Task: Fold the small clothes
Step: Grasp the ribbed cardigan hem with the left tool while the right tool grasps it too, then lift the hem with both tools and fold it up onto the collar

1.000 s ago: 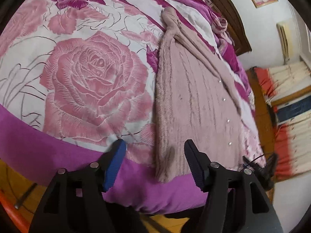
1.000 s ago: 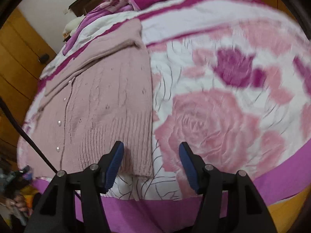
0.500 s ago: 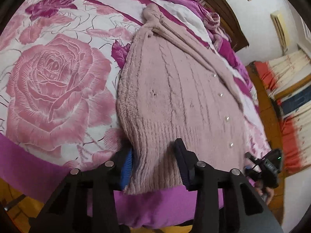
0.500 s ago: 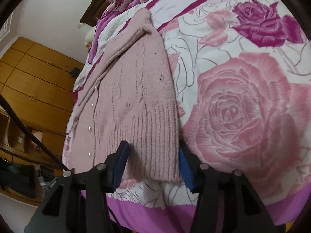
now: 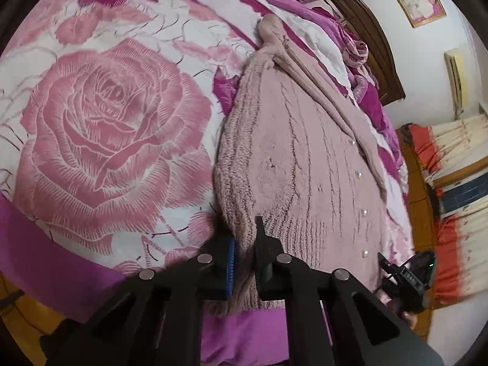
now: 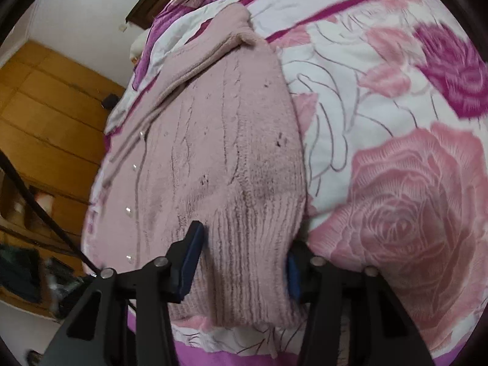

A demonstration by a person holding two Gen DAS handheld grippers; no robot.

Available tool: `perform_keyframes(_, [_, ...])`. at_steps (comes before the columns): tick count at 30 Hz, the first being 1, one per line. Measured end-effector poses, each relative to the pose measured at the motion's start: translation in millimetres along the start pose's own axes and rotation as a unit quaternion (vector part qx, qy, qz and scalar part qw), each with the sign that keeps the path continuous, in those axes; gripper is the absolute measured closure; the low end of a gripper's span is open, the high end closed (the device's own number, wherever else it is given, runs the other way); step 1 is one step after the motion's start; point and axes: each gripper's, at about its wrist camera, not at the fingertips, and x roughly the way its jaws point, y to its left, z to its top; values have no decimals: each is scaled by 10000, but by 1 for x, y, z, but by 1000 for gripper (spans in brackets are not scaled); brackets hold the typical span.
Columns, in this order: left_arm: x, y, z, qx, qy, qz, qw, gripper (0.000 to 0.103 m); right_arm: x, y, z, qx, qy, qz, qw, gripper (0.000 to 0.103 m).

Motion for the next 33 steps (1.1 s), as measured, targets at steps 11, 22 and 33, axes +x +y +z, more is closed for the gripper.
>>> perform_keyframes(11, [1, -19, -13, 592, -507, 677, 9947, 103, -3, 6, -9, -234, -454, -306, 9982, 77])
perform_keyframes(22, [-9, -23, -16, 736, -375, 724, 9940, 103, -21, -6, -11, 81, -717, 682, 9951, 92])
perform_keyframes(33, [-41, -40, -38, 1095, -361, 474, 9922, 103, -53, 15, -19, -556, -875, 520, 9932, 92])
